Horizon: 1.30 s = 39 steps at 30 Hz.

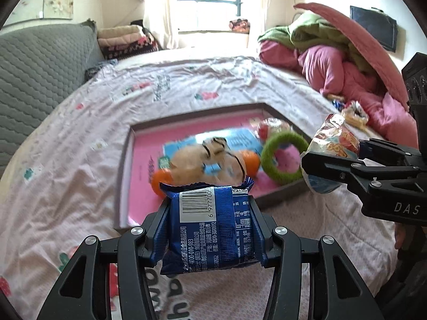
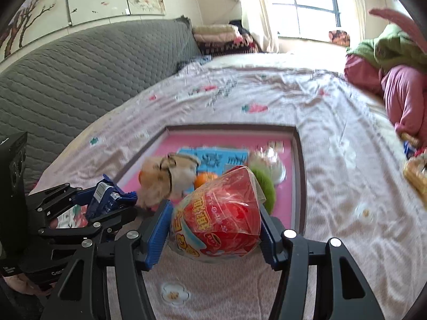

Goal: Organize objects
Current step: 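Close the right tool on the egg bag while the left tool grasps the snack packet, then lift and carry the egg bag in the right tool over the tray while the left tool carries the packet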

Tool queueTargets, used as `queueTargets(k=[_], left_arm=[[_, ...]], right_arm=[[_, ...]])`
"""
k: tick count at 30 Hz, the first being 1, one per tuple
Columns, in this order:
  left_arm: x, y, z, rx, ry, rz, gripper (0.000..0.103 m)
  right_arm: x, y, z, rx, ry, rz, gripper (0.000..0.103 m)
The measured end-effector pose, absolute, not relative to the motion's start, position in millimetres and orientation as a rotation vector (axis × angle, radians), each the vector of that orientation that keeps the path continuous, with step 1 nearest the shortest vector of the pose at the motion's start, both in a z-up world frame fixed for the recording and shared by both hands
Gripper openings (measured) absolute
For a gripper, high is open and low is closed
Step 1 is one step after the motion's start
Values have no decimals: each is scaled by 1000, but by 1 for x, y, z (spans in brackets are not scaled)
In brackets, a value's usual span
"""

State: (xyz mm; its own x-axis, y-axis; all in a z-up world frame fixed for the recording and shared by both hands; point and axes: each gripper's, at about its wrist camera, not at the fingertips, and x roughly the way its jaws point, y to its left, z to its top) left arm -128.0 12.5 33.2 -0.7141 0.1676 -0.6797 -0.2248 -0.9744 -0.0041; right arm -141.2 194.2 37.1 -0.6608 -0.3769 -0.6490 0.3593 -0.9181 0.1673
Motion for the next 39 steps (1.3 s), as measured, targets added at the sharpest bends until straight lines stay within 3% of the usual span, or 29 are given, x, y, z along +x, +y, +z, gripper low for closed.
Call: queueTargets(k=[9, 19, 39], left_arm=[[-137, -18, 67, -933, 113, 2870, 53], [-151, -47, 91, -840, 91, 2977, 53], [-176, -41, 48, -994, 92, 2946, 53]], right_arm=[[-142, 185, 75, 777, 23, -2658, 59], [-149, 181, 84, 725, 62, -2690, 59], [-167, 162, 56, 789, 164, -2659, 59]])
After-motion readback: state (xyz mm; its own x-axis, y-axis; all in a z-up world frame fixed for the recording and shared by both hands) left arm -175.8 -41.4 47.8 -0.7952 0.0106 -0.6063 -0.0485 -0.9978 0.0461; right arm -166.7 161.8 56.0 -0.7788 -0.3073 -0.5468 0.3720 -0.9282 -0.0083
